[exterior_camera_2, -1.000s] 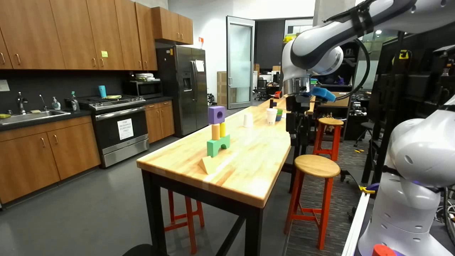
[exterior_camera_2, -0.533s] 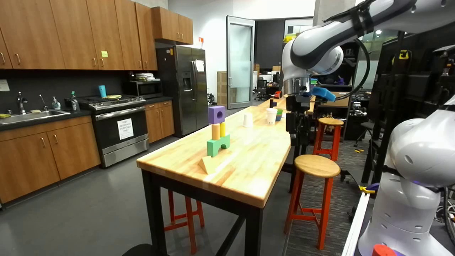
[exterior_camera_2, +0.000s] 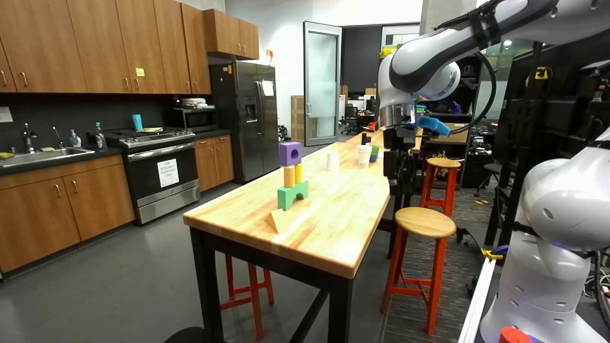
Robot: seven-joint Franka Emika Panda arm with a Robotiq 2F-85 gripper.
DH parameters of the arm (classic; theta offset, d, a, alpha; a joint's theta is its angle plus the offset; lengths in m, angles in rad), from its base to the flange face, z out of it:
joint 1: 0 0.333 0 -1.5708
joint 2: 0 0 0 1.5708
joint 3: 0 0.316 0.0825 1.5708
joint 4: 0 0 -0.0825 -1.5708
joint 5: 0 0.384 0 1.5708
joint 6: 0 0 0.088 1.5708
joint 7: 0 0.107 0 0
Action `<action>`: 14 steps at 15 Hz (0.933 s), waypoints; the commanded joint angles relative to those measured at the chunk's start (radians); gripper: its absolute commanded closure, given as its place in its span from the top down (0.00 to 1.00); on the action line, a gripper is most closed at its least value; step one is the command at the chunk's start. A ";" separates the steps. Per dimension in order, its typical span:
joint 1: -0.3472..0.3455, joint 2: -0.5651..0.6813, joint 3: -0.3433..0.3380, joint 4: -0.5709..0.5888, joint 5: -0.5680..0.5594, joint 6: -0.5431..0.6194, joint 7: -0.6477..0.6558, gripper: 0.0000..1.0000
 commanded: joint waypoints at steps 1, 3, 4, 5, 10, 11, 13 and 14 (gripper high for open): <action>-0.016 0.002 0.014 0.002 0.007 -0.004 -0.008 1.00; -0.016 0.002 0.014 0.002 0.007 -0.004 -0.008 1.00; -0.016 0.002 0.014 0.002 0.007 -0.004 -0.008 1.00; -0.016 0.002 0.014 0.002 0.007 -0.004 -0.008 1.00; -0.016 0.002 0.014 0.002 0.007 -0.004 -0.008 1.00; -0.019 0.008 0.019 0.003 0.002 -0.007 0.002 1.00; -0.020 0.017 0.021 -0.010 0.005 0.007 0.001 1.00; -0.021 0.023 0.024 -0.016 0.006 0.013 0.006 1.00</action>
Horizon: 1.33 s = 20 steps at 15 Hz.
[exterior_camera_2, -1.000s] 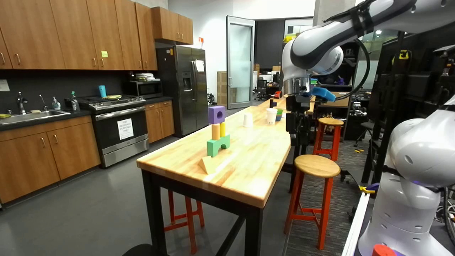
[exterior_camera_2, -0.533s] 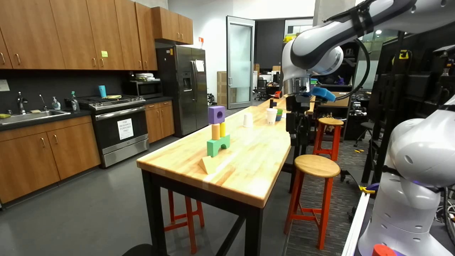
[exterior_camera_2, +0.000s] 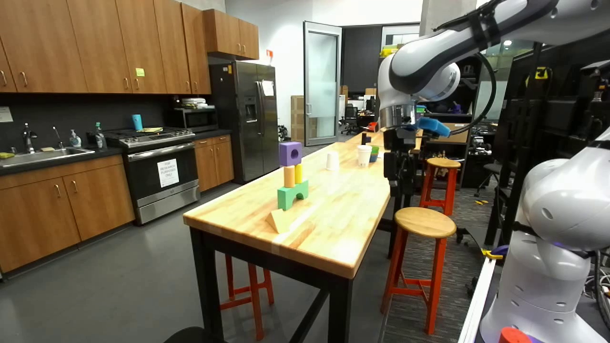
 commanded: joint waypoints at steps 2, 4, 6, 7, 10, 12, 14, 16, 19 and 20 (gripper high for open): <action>-0.006 0.040 0.016 -0.021 0.023 0.031 0.000 1.00; 0.006 0.060 0.021 -0.025 0.041 0.058 -0.005 1.00; 0.020 0.085 0.035 -0.025 0.065 0.099 -0.004 1.00; 0.029 0.102 0.042 -0.023 0.080 0.118 -0.006 1.00; 0.059 0.159 0.067 -0.010 0.123 0.166 -0.008 1.00; 0.076 0.197 0.086 0.000 0.143 0.196 -0.004 1.00; 0.086 0.232 0.107 0.012 0.145 0.219 0.007 1.00; 0.091 0.259 0.122 0.026 0.143 0.238 0.014 1.00; 0.096 0.285 0.135 0.049 0.150 0.277 0.018 1.00; 0.098 0.297 0.140 0.060 0.150 0.287 0.020 1.00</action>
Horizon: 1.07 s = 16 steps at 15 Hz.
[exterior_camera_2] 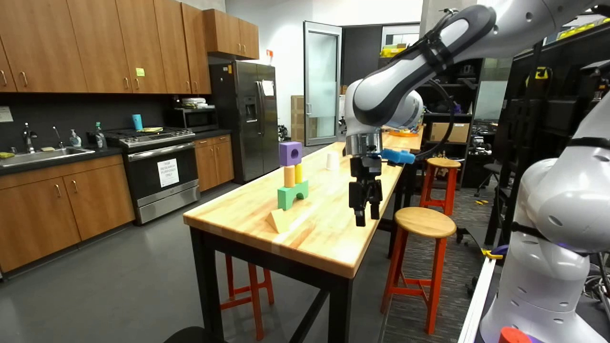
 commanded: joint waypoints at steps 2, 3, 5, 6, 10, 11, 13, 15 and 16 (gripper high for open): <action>0.010 0.067 0.026 0.059 0.002 0.049 0.019 1.00; 0.006 0.081 0.033 0.066 -0.013 0.062 0.022 1.00; -0.001 0.117 0.038 0.086 -0.028 0.062 0.027 1.00; -0.003 0.137 0.038 0.094 -0.034 0.059 0.025 1.00; -0.007 0.194 0.039 0.125 -0.069 0.057 0.023 1.00; -0.007 0.202 0.038 0.133 -0.066 0.062 0.021 1.00; -0.005 0.215 0.038 0.153 -0.056 0.068 0.017 1.00; -0.001 0.222 0.036 0.178 -0.039 0.065 -0.002 1.00; 0.004 0.225 0.036 0.190 -0.024 0.064 -0.016 1.00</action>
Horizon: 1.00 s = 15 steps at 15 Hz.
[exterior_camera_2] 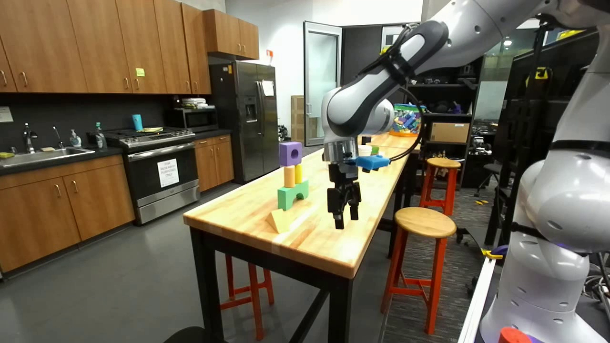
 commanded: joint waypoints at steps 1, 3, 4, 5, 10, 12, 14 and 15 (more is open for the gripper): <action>0.005 0.022 0.007 0.055 0.026 -0.003 -0.026 1.00; 0.009 0.030 0.016 0.079 0.020 -0.005 -0.023 1.00; 0.011 0.035 0.021 0.090 0.018 -0.004 -0.024 1.00; 0.014 0.044 0.026 0.102 0.016 -0.004 -0.024 1.00; 0.018 0.114 0.049 0.173 0.004 -0.010 -0.031 1.00; 0.018 0.155 0.056 0.212 0.006 -0.008 -0.037 1.00; 0.017 0.189 0.063 0.250 0.005 -0.007 -0.037 1.00; 0.017 0.195 0.065 0.262 0.010 -0.014 -0.045 1.00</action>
